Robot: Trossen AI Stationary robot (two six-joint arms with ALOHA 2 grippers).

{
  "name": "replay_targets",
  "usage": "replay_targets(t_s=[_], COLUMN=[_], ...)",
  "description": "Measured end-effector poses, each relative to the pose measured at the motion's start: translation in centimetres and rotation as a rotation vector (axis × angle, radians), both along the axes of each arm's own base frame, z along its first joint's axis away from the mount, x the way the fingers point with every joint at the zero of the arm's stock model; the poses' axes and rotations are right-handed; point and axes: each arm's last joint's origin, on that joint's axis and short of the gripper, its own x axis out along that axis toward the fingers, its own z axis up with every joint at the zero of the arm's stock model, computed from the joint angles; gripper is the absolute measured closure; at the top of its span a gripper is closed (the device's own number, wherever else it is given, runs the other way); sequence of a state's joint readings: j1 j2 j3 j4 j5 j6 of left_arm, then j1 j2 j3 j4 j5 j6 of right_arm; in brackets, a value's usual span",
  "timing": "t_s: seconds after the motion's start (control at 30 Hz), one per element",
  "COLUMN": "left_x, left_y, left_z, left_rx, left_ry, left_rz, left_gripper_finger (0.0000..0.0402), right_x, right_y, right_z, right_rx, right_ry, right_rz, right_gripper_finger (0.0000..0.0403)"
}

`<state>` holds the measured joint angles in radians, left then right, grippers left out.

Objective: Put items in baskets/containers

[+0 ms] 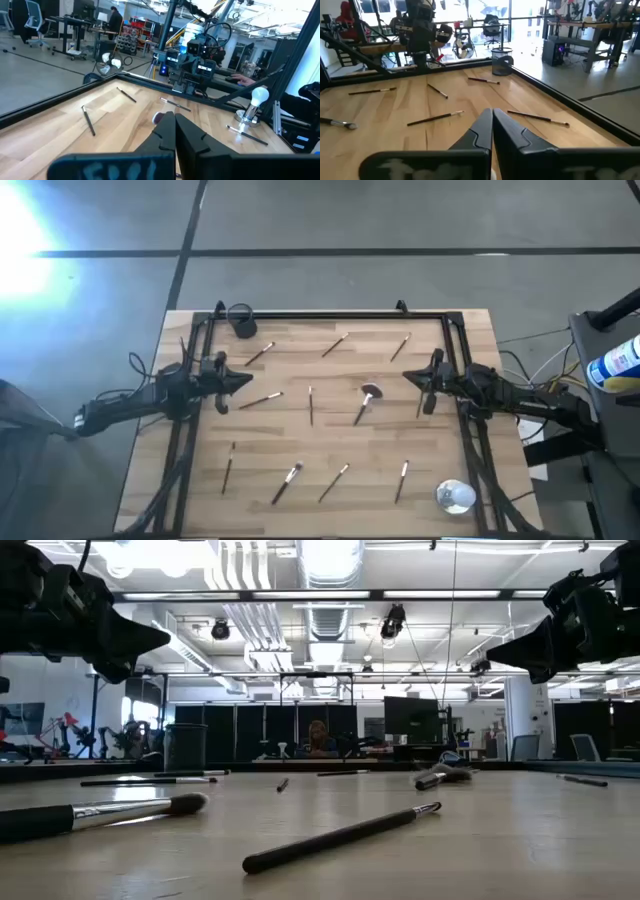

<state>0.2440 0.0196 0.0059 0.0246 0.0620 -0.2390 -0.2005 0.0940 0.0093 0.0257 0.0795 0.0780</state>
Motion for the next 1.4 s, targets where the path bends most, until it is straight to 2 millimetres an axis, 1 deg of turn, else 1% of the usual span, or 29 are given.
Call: replay_targets(t_s=[1.27,1.4], left_x=[0.0,-0.03], left_y=[0.0,-0.01], left_z=[0.01,0.69], left_rx=[0.003,0.036], left_ry=[0.0,-0.065], left_rz=[0.0,0.001], left_gripper_finger=[0.0401,0.0401], right_x=[0.0,0.0], right_y=[0.0,0.0], right_z=[0.0,0.0], right_rx=[0.0,0.0], right_ry=[0.0,0.0], right_rz=[0.0,0.0], right_gripper_finger=[0.0394,0.0394])
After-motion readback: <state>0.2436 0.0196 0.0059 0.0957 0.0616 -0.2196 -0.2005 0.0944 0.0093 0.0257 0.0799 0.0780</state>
